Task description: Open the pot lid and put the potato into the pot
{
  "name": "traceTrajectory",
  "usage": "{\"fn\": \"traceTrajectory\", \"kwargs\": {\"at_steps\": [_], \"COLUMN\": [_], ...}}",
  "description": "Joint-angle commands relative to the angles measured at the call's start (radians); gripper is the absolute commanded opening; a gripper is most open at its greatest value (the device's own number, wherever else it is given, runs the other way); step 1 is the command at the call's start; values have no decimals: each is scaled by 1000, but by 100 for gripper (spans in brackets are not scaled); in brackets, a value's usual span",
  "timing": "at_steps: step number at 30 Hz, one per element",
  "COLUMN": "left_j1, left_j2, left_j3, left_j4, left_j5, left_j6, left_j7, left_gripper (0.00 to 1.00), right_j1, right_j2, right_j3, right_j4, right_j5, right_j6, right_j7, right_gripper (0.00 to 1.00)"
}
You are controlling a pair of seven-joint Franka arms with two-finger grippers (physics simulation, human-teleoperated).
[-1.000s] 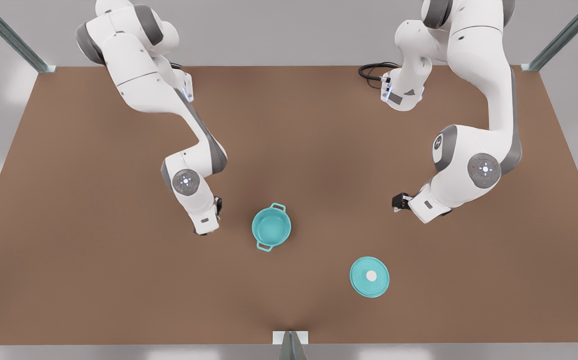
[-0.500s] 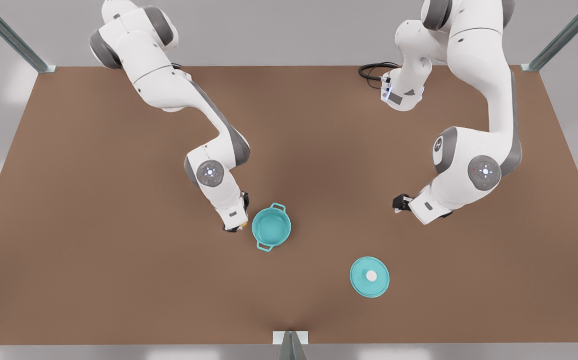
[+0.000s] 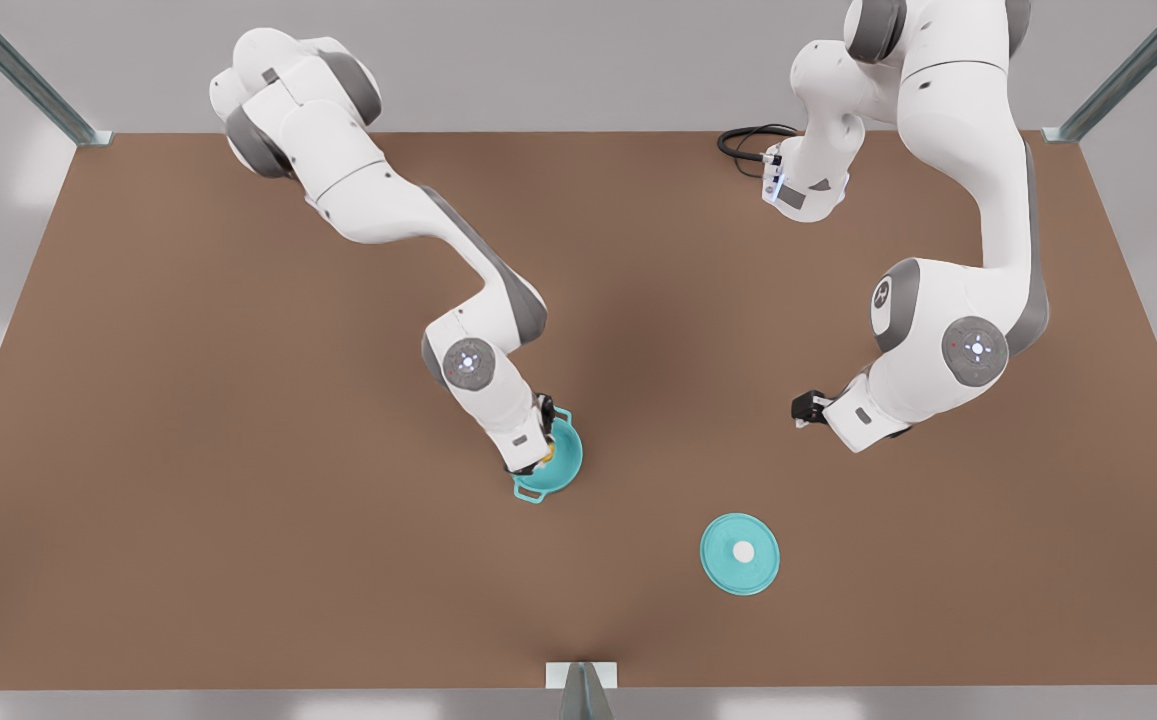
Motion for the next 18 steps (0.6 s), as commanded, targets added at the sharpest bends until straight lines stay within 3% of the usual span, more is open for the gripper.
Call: {"fn": "traceTrajectory", "kwargs": {"at_steps": [1, 3, 4, 6, 9, 11, 13, 15, 18], "left_j1": [-2, -1, -1, -4, -15, -15, -15, -15, -15], "left_j2": [0, 1, 9, 14, 20, 20, 27, 29, 30], "left_j3": [-1, -1, -1, -1, -4, -4, -4, -4, -4], "left_j4": [2, 2, 3, 6, 54, 60, 60, 60, 60], "left_j5": [1, -1, -1, 1, 2, 1, 1, 1, 1], "left_j6": [1, 1, 5, 11, 8, 7, 7, 7, 7], "left_j7": [0, 0, 0, -3, -1, -1, -1, -1, -3], "left_gripper": [100, 100, 100, 100, 100, 100, 100, 100, 100], "right_j1": [12, 21, 21, 19, 18, -33, -205, -395, -458], "right_j2": [29, 43, 43, 38, 30, -164, -275, -346, -401], "right_j3": [0, -5, -5, -14, -22, -170, -244, -253, -276], "right_j4": [21, 28, 28, 28, 28, 28, 68, 62, 38], "right_j5": [3, 3, 2, 0, 3, 9, 9, 51, -18], "right_j6": [4, 16, 16, 15, 4, -328, -534, -671, -652], "right_j7": [63, 68, 68, 57, 66, 110, 204, 209, 266], "right_gripper": [52, 53, 58, 100, 100, 100, 100, 100, 100]}}
